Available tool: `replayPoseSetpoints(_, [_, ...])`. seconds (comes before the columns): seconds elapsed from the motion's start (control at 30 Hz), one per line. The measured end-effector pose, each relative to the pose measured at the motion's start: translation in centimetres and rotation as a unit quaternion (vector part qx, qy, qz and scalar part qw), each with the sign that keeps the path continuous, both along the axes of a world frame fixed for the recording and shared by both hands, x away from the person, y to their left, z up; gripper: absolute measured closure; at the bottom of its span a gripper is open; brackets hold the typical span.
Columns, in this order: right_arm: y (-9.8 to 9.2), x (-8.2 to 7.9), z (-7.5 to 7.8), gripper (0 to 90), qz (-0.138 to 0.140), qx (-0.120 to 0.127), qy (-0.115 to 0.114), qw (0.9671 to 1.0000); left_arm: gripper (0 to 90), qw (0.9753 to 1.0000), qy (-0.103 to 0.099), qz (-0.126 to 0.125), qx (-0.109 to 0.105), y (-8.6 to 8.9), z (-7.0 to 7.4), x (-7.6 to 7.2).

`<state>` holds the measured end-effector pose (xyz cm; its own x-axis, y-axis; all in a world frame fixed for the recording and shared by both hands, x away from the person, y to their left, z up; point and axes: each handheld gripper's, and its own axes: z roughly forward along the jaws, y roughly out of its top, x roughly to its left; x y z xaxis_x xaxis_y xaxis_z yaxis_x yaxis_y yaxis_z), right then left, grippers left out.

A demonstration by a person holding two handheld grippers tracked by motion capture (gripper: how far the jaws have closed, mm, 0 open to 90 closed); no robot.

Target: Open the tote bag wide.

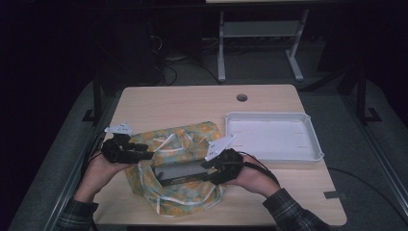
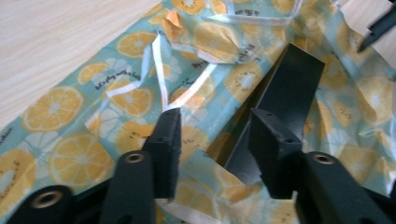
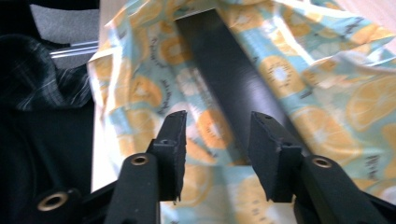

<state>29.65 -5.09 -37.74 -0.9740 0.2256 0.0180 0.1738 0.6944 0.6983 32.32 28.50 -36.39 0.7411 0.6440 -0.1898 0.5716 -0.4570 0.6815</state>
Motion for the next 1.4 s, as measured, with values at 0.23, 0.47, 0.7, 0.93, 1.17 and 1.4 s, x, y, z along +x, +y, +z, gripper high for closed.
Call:
replayPoseSetpoints(0.23, [0.8, 1.9, 0.0, 80.0, -0.007, -0.008, 0.0, 0.9999, 82.1, 0.9998, 0.007, -0.013, 0.013, -0.5, -0.2, -0.6])
replayPoseSetpoints(0.47, [0.5, 2.9, -0.8, 89.4, -0.013, -0.03, -0.005, 0.9994, 89.7, 0.9991, 0.011, -0.031, 0.026, -1.3, -0.8, -1.3])
replayPoseSetpoints(0.7, [-0.3, 3.1, -1.5, 89.4, -0.021, -0.041, 0.006, 0.9989, 89.7, 0.9983, 0.022, -0.043, 0.032, -2.3, -1.6, -1.8])
replayPoseSetpoints(0.93, [-1.3, 2.9, -2.2, 89.4, -0.028, -0.052, 0.017, 0.9981, 89.7, 0.9983, 0.022, -0.043, 0.032, -1.7, -1.7, -2.9])
replayPoseSetpoints(1.17, [-2.0, 2.5, -2.5, 89.4, -0.035, -0.057, 0.022, 0.9975, 89.7, 0.9982, 0.024, -0.039, 0.04, -0.6, -2.1, -3.9])
replayPoseSetpoints(1.4, [-2.5, 2.3, -3.1, 88.7, -0.04, -0.069, 0.027, 0.9965, 89.7, 0.9979, 0.033, -0.032, 0.045, 0.0, -2.7, -4.7])
